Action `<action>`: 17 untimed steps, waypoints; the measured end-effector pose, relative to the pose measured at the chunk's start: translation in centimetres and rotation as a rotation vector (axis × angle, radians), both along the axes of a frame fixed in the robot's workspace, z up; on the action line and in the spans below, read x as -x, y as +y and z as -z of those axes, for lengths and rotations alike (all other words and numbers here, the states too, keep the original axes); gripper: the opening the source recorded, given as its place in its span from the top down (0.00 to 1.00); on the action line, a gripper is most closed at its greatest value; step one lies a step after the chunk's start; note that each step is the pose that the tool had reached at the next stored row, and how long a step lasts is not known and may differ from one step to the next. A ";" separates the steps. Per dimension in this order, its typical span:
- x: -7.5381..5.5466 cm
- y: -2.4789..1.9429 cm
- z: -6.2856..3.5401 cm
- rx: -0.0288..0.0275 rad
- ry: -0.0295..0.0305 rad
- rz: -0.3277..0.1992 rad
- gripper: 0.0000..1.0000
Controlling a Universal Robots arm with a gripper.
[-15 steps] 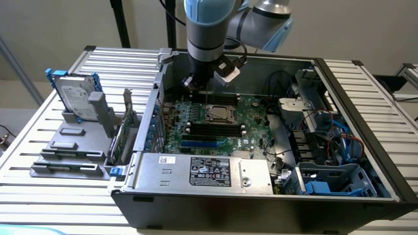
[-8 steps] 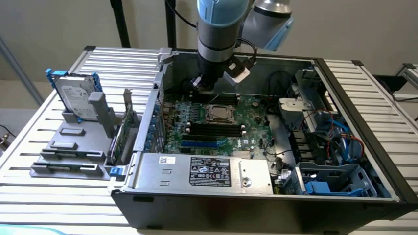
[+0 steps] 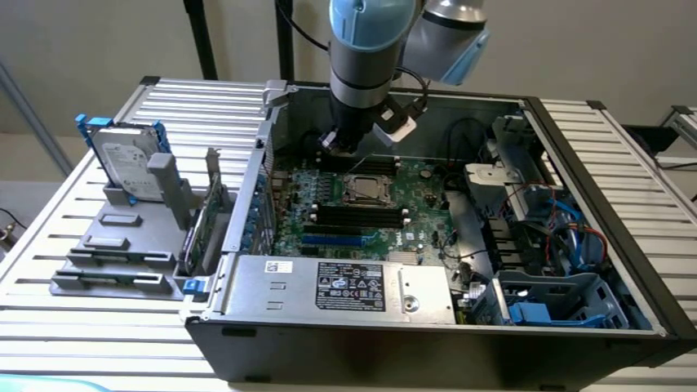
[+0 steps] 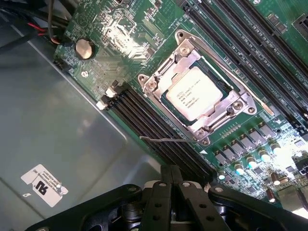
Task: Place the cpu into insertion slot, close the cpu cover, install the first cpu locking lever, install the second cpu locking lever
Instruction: 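Install the first cpu locking lever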
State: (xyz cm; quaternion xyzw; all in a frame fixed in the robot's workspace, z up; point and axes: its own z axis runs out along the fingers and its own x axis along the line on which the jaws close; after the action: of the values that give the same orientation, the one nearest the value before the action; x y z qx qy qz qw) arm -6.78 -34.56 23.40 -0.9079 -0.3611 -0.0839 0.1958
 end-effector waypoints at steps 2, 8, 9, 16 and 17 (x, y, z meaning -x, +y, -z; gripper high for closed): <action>0.0 -0.03 0.36 -0.0001 -0.0002 0.000 0.89; 0.0 -0.15 1.46 0.0010 -0.0004 0.000 0.89; 0.0 -0.16 1.64 0.0019 -0.0004 0.000 0.89; 0.0 -0.19 2.43 0.0149 -0.0004 0.000 0.89; 0.0 -0.19 2.50 0.0175 -0.0004 0.000 0.89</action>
State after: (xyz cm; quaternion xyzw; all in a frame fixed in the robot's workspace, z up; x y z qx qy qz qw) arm -6.80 -34.75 20.90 -0.9096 -0.3618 -0.0809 0.1877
